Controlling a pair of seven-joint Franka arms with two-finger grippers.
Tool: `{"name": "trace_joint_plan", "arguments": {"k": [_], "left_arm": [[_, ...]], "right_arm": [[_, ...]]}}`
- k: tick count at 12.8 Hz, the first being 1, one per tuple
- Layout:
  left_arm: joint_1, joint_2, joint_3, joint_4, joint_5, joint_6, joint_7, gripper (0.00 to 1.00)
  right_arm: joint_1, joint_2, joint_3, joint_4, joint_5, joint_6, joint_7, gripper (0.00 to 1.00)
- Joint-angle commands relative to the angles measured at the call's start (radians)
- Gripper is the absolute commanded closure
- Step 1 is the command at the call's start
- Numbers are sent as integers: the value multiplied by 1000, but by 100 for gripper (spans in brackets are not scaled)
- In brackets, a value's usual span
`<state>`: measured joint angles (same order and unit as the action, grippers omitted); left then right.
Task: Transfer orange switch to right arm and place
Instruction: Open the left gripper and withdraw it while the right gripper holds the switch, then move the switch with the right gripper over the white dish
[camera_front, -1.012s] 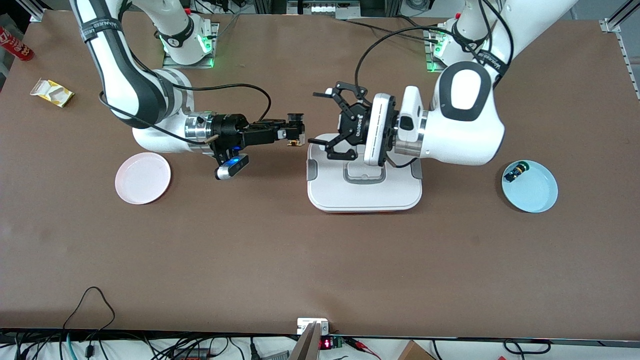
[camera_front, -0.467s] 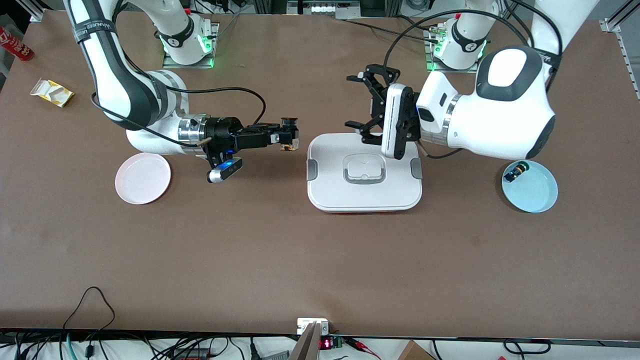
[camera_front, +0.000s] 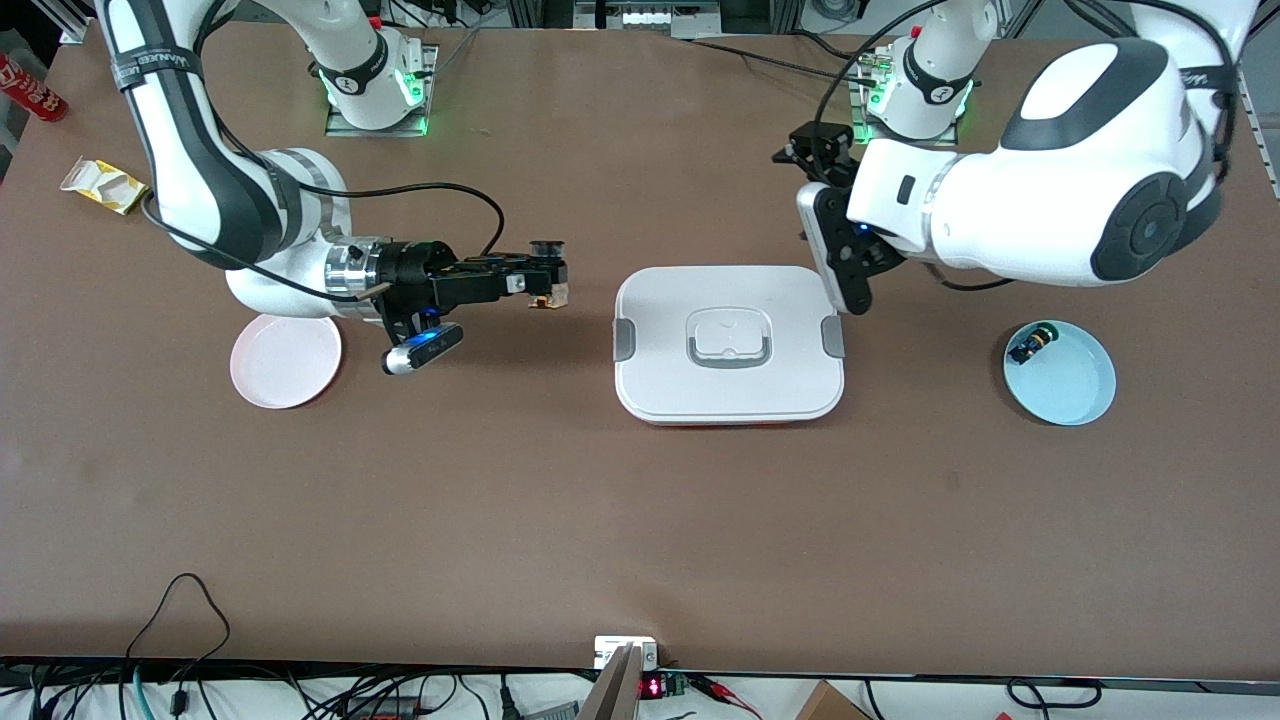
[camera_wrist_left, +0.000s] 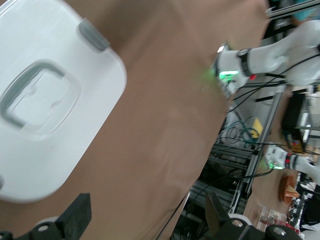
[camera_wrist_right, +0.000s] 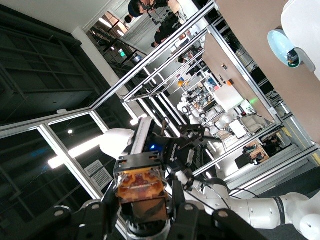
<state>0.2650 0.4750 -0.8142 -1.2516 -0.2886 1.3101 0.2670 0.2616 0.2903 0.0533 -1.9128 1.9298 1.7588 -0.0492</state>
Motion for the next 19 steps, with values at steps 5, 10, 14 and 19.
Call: {"name": "trace_joint_plan", "arguments": {"k": [5, 10, 14, 19], "left_arm": [[-27, -38, -10, 37, 573, -58, -177, 0], [-47, -79, 208, 58, 545, -9, -193, 0], [-255, -301, 654, -228, 326, 254, -322, 0], [-343, -458, 767, -460, 338, 362, -376, 0]], "right_arm": [[-102, -23, 3, -31, -204, -74, -12, 68], [-244, -25, -10, -29, -542, -176, -17, 68], [-317, -25, -13, -28, -860, -193, -119, 68], [-334, -19, -13, -28, -1345, -174, -435, 68]]}}
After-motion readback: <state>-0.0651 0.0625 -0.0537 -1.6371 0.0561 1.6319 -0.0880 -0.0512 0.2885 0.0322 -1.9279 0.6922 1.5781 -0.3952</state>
